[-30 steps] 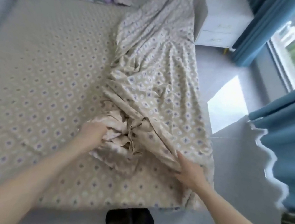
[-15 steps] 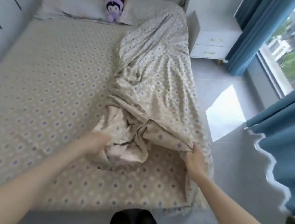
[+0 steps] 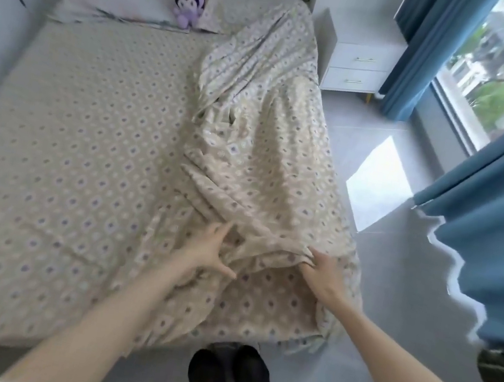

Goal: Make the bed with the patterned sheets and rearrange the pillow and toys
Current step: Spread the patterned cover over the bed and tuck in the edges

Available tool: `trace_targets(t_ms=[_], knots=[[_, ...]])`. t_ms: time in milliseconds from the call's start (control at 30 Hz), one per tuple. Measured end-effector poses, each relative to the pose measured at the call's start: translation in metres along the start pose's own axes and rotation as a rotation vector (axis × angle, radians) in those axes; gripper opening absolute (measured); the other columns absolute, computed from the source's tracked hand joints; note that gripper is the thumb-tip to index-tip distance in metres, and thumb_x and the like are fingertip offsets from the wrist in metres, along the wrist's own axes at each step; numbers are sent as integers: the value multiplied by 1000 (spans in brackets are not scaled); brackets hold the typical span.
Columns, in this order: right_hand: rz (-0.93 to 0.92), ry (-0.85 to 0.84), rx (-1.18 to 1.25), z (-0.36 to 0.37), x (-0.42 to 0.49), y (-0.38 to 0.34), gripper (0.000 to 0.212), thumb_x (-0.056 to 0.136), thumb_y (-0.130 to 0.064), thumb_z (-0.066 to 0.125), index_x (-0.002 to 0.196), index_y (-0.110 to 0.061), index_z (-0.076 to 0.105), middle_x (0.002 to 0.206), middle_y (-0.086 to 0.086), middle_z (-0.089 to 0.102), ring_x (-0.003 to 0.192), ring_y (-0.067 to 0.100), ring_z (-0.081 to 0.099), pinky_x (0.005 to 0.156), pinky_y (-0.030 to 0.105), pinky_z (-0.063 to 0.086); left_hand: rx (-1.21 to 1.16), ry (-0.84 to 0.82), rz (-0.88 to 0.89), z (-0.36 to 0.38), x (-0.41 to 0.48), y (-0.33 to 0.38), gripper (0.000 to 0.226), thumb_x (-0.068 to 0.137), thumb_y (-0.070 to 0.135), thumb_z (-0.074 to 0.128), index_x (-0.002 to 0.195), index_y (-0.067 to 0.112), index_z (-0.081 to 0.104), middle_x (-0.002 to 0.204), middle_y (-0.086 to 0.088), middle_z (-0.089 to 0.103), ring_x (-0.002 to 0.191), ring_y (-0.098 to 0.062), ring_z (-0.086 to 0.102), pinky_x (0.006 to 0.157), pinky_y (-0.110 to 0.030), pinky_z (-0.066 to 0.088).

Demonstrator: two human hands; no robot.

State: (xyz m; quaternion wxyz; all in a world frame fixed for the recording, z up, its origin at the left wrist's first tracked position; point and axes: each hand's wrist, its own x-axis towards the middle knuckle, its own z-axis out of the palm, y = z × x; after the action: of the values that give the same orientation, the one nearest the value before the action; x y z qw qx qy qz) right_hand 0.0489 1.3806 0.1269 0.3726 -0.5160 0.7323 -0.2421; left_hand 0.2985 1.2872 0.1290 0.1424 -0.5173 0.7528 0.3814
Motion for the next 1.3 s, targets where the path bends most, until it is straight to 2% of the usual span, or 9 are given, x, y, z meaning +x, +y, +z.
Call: trace_targets(t_ms=[133, 233, 300, 467, 633, 733, 1000, 1133, 1300], knots=[[2, 58, 58, -9, 0, 6, 37, 84, -33, 60, 56, -15, 44, 50, -10, 40, 50, 6, 34, 52, 26, 25, -240, -145, -92, 49, 15, 39, 136, 56, 57, 83, 151, 18, -6, 158, -8, 0, 146, -29, 9, 115, -48, 23], [-17, 98, -20, -21, -2, 10, 33, 80, -34, 57, 59, -17, 39, 49, -9, 40, 50, 9, 34, 50, 27, 25, -464, 200, -209, 67, 29, 47, 40, 86, 20, 63, 115, 5, 41, 130, -17, 46, 116, -32, 48, 98, -41, 41], [-24, 105, -123, -31, -4, 16, 17, 79, -29, 60, 65, -26, 50, 54, -10, 51, 50, 7, 43, 50, 26, 33, -512, 239, -192, 60, 32, 42, 12, 90, 2, 45, 97, 7, 36, 98, -14, 52, 97, -29, 52, 78, -32, 40], [28, -114, -766, -45, 0, 28, 37, 78, -32, 64, 112, -32, 50, 94, -5, 61, 84, 21, 62, 58, 28, 38, -89, -16, 6, 31, 22, 15, 22, 93, 4, 42, 115, 5, 38, 101, -14, 56, 99, -30, 55, 73, -32, 37], [106, 25, -996, -38, 10, 22, 23, 89, -3, 40, 98, -13, 59, 107, 9, 60, 94, 29, 62, 72, 34, 49, 292, -226, 158, 14, 10, 20, 66, 78, 57, 65, 134, 28, 46, 126, 6, 56, 109, -19, 56, 86, -33, 48], [297, 37, -832, -37, 15, 32, 29, 91, -1, 37, 113, -8, 56, 118, 14, 58, 108, 32, 58, 86, 39, 47, 494, -105, 88, 4, 13, 34, 14, 82, 14, 57, 95, 12, 61, 99, -10, 64, 93, -27, 61, 69, -31, 46], [434, 190, -150, -38, 8, 49, 17, 85, -6, 47, 81, -10, 63, 89, 14, 66, 82, 30, 59, 64, 32, 41, 5, -37, 123, -27, 10, 23, 44, 81, -13, 37, 116, 8, 53, 127, -13, 56, 113, -28, 53, 71, -14, 41], [345, -119, -561, -30, -9, 49, 21, 83, -29, 56, 104, -24, 57, 104, 4, 63, 95, 26, 61, 66, 29, 40, 242, -88, 85, -37, 6, 13, 50, 91, 11, 46, 140, 21, 40, 141, -7, 48, 130, -26, 44, 100, -33, 41], [262, -258, -929, -12, -15, 50, 35, 92, -10, 43, 126, -12, 47, 121, 12, 58, 111, 28, 57, 86, 33, 47, 546, -185, 86, -27, 0, 12, 34, 82, 64, 34, 83, 31, 44, 97, -3, 63, 77, -18, 52, 64, -31, 37]])
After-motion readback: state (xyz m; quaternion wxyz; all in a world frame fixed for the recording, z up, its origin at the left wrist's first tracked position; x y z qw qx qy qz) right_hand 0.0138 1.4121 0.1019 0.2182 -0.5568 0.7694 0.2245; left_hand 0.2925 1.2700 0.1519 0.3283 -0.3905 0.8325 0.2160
